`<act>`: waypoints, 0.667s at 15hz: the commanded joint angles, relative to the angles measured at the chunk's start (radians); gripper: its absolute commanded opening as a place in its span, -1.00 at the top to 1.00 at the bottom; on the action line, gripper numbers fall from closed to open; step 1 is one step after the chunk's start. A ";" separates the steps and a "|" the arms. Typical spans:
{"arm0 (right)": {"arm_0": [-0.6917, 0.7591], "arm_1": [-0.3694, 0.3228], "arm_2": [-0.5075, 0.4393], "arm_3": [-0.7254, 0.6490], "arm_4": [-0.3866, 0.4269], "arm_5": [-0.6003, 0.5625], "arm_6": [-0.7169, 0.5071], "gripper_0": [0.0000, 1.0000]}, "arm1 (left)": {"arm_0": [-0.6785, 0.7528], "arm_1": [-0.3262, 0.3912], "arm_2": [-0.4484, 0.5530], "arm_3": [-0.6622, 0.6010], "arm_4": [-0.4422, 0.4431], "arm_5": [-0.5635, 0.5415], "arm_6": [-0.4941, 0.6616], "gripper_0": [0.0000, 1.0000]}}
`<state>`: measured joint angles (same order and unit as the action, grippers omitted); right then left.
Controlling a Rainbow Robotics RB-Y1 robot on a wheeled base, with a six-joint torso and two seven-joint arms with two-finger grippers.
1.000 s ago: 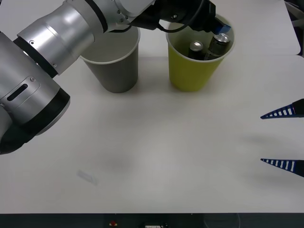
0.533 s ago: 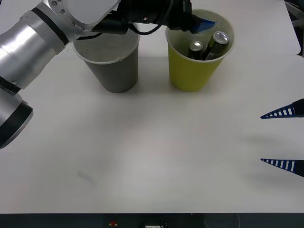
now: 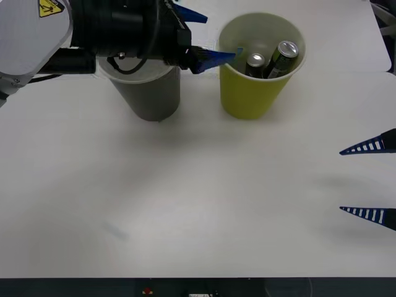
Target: Put the can into the green bin and the plastic bottle into the gray bin
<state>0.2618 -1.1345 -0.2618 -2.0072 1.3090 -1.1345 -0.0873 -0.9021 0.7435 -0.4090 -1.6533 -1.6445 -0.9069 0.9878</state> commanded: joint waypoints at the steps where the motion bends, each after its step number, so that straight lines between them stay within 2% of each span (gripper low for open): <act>1: 0.000 0.000 0.000 0.000 0.000 0.000 0.000 -1.00 | 0.095 0.016 0.191 -0.071 0.005 -0.241 -0.066 -1.00; 5: 0.000 0.000 0.000 0.000 0.000 0.000 0.000 -1.00 | 0.230 0.043 0.384 -0.075 0.095 -0.446 -0.215 -1.00; 7: 0.000 0.000 0.000 0.000 0.000 0.000 0.000 -1.00 | 0.301 0.073 0.447 -0.075 0.138 -0.481 -0.290 -1.00; 10: 0.000 0.000 0.000 0.000 0.000 0.000 0.000 -1.00 | 0.440 0.157 0.515 -0.063 0.241 -0.483 -0.411 -1.00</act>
<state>0.2618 -1.1345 -0.2618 -2.0071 1.3090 -1.1345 -0.0873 -0.4954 0.8815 0.0879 -1.7226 -1.4308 -1.3898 0.6089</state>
